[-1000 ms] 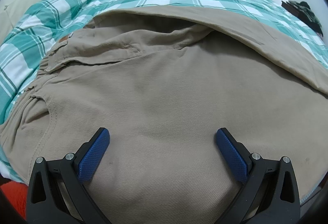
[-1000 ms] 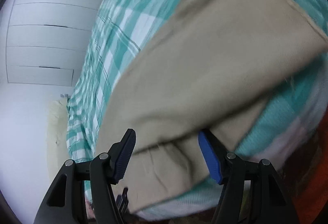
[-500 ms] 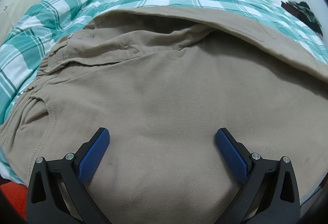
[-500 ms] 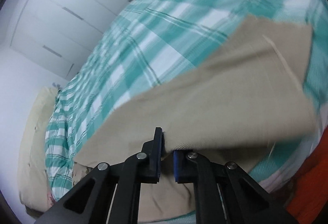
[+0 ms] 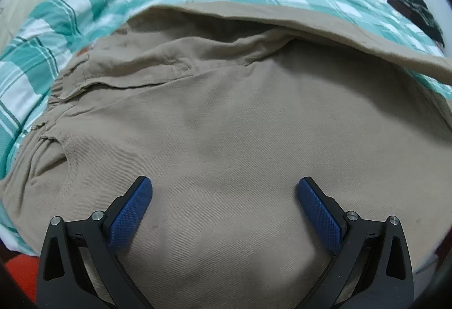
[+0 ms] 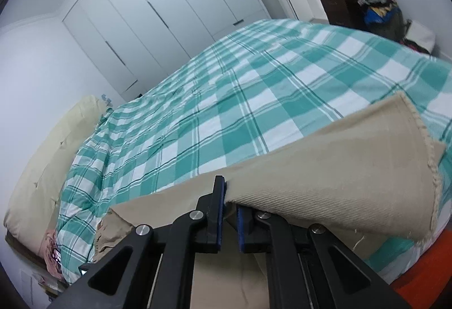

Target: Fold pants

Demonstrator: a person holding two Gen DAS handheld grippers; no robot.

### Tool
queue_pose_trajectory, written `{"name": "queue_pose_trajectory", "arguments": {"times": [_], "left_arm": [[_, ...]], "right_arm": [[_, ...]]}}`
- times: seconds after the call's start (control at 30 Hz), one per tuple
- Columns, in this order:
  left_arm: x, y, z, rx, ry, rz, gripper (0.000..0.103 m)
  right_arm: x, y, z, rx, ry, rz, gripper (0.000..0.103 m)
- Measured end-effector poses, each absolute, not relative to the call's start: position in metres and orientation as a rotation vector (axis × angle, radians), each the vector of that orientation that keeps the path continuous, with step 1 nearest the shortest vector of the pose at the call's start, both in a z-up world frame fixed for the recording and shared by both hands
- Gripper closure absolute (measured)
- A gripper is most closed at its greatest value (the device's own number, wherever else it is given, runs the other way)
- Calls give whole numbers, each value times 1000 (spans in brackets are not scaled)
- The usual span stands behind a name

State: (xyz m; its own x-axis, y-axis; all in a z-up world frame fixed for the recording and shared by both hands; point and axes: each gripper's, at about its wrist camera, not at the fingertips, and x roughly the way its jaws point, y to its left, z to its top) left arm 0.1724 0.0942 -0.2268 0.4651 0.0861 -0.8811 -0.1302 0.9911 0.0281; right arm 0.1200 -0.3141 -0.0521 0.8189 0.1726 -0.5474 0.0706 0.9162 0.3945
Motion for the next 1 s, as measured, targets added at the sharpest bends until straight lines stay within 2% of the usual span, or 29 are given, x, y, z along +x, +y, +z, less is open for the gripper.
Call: {"name": "queue_pose_trajectory", "arguments": {"times": [0.13, 0.3, 0.53, 0.57, 0.63, 0.67, 0.7, 0.87, 1.0], "left_arm": [[177, 124, -192, -302, 1045, 40, 1], [231, 162, -154, -613, 975, -68, 1], [319, 184, -185, -783, 1112, -24, 2], [327, 187, -189, -800, 1132, -7, 7], [334, 190, -194, -838, 1170, 1, 40], [332, 188, -197, -856, 1187, -9, 78], [334, 187, -202, -897, 1224, -35, 100], [319, 183, -181, -909, 1169, -18, 102], [298, 182, -112, -938, 949, -86, 102]], "right_arm": [[115, -308, -39, 389, 583, 84, 95], [104, -299, -21, 344, 536, 137, 95], [87, -300, -1, 316, 498, 205, 96], [83, -300, 2, 313, 490, 217, 96], [74, -302, 9, 289, 462, 243, 96], [69, -301, 13, 269, 447, 253, 96], [66, -301, 15, 238, 435, 260, 96], [100, -306, 5, 146, 523, 256, 96], [163, -324, 13, 134, 542, 241, 96]]}}
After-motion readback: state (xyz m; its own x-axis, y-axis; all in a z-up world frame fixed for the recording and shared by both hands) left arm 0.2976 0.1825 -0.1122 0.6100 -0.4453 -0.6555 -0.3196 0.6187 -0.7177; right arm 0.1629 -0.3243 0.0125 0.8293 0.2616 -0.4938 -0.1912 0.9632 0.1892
